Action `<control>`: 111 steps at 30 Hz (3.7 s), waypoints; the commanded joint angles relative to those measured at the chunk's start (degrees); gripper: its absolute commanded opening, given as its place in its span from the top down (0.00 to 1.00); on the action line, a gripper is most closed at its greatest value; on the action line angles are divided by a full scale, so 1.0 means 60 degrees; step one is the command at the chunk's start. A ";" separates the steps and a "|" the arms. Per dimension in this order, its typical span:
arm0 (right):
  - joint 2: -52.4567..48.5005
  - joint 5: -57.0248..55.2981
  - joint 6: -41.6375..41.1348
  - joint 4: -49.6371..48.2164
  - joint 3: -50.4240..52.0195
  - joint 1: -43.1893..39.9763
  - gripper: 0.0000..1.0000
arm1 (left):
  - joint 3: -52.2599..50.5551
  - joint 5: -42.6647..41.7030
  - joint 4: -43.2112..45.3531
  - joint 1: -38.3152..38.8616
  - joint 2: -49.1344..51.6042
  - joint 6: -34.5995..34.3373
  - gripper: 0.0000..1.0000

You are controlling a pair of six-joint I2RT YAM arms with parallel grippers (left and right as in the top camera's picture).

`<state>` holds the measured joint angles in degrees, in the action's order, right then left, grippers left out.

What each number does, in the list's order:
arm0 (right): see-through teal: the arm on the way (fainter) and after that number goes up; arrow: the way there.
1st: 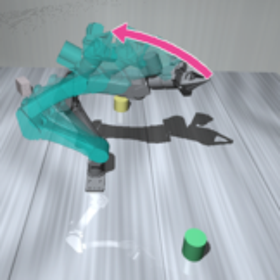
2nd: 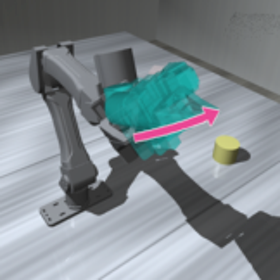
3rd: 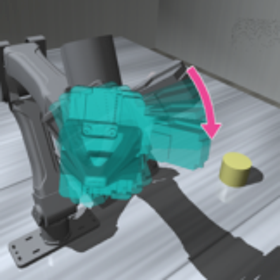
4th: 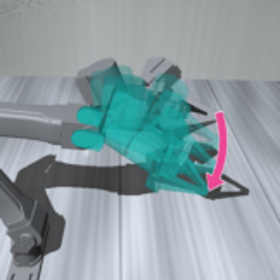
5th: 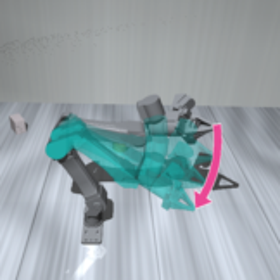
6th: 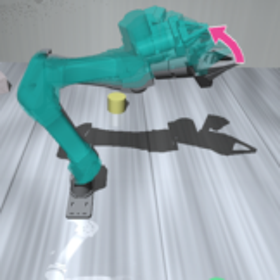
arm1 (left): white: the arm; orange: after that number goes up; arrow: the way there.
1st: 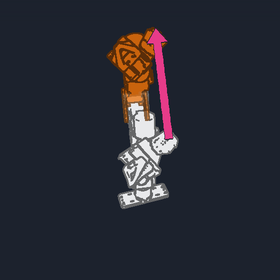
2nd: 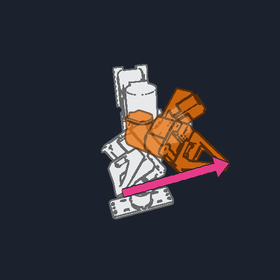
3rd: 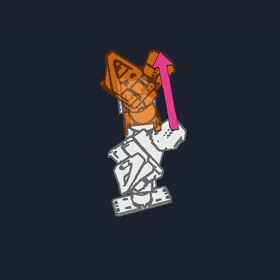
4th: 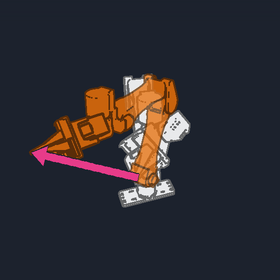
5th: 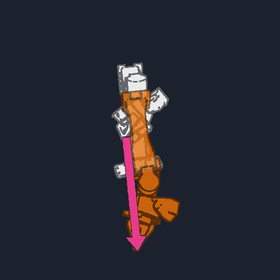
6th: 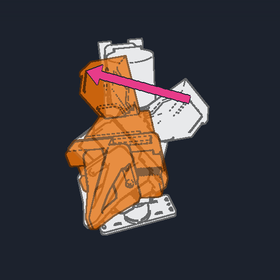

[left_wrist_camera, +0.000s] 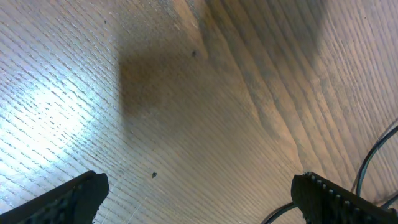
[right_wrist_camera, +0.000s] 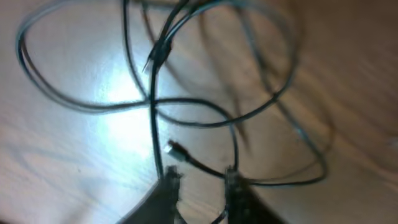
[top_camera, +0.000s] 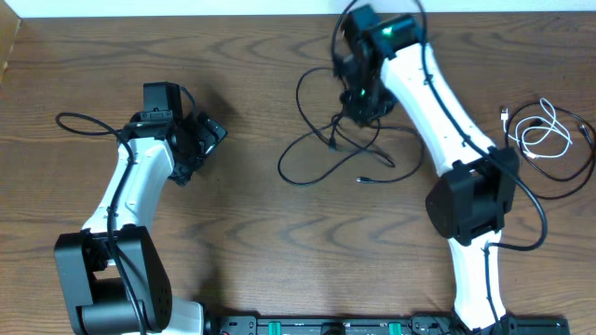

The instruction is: Untangle cables

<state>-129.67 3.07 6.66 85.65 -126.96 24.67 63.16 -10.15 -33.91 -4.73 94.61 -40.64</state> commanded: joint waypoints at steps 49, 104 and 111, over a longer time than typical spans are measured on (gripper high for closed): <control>0.0033 -0.0499 0.2958 -0.6029 0.6451 0.1501 0.76 | 0.0084 0.0131 -0.0022 -0.0015 0.0007 0.0018 0.00; 0.3625 -0.4750 0.1923 -0.5176 0.5304 -0.1242 0.99 | 0.0084 0.0131 -0.0022 -0.0015 0.0007 0.0018 0.00; 0.3625 -0.5020 0.0987 -0.5096 0.5304 -0.2667 0.99 | 0.0084 0.0131 -0.0022 -0.0015 0.0007 0.0018 0.00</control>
<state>-108.36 -25.93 16.78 54.70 -94.56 12.71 63.16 -10.13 -33.91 -4.73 94.61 -40.64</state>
